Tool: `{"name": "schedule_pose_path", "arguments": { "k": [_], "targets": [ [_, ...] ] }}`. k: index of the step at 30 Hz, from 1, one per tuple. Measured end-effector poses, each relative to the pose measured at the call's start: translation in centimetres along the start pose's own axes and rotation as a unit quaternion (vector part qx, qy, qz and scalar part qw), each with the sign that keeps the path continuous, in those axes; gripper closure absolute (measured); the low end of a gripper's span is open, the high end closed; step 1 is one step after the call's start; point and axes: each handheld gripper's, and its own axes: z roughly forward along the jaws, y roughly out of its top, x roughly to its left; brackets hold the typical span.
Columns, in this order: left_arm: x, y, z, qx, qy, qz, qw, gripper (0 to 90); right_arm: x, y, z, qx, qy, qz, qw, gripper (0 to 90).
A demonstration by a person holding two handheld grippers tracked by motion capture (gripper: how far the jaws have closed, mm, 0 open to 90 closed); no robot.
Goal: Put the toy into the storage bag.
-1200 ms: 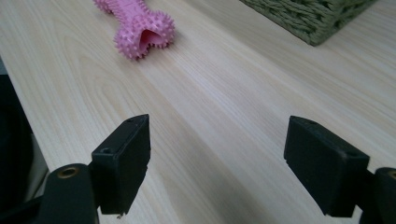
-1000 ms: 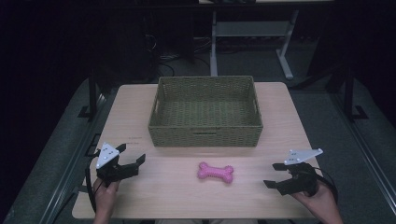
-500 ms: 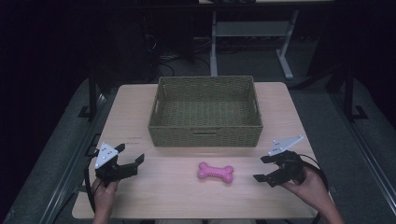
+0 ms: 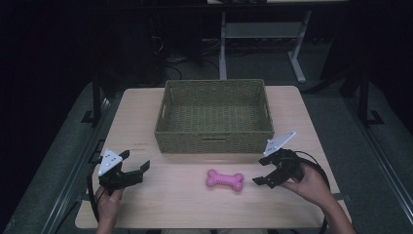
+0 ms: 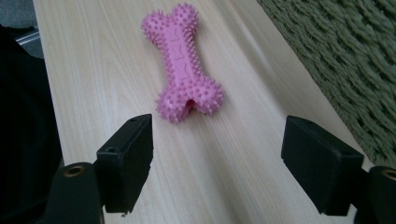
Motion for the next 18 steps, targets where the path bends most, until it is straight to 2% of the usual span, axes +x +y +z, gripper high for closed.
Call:
{"name": "schedule_pose_path", "arguments": {
  "k": [9, 18],
  "targets": [
    [0.0, -0.2, 0.4, 0.009, 0.001, 0.004, 1.0000, 13.8, 0.0, 1.8, 0.3, 0.007, 0.006, -0.018, 0.9998, 24.7],
    [0.2, -0.2, 0.5, 0.012, 0.005, 0.001, 0.9999, 13.9, 0.3, 3.8, 1.6, 0.019, 0.021, -0.040, 0.9988, 24.6]
  ]
}}
